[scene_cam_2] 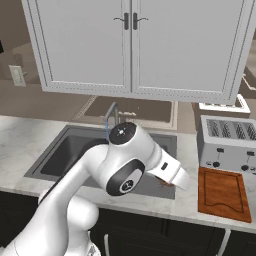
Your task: Pick the peach from the sink and place it on the cutting board to airdry. Then turn off the sink faucet.
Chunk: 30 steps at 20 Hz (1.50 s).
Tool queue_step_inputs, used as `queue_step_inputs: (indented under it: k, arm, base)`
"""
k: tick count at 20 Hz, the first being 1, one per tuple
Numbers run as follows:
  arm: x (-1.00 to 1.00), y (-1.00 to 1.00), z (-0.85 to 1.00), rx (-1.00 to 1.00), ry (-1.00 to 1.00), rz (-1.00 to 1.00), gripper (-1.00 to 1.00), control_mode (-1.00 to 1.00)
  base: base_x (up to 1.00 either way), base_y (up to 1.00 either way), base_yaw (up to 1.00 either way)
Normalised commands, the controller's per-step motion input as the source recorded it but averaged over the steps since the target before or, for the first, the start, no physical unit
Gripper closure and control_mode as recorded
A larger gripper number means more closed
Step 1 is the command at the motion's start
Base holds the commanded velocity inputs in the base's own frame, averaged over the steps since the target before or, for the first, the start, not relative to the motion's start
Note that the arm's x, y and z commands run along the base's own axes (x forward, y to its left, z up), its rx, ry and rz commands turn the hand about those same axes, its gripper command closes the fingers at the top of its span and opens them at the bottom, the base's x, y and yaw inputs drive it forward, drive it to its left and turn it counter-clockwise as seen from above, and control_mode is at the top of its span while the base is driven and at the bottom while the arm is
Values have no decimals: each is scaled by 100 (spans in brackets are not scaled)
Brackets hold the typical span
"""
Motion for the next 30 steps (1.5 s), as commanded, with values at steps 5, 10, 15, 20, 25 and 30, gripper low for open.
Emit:
queue_step_inputs:
  k: [5,10,15,20,25,30]
  arm:
    - [0,-34,0,0,2,0,100,-100]
    - [0,-26,0,0,4,0,100,-100]
    - [0,-28,0,0,4,0,100,-100]
    - [1,-12,-7,0,3,0,100,-100]
    - [7,0,-15,0,2,2,100,-100]
    - [12,0,-12,0,1,4,100,-100]
  base:
    - [0,0,0]
    - [0,0,0]
    - [0,0,0]
    - [0,0,0]
    - [0,0,0]
    - [0,0,0]
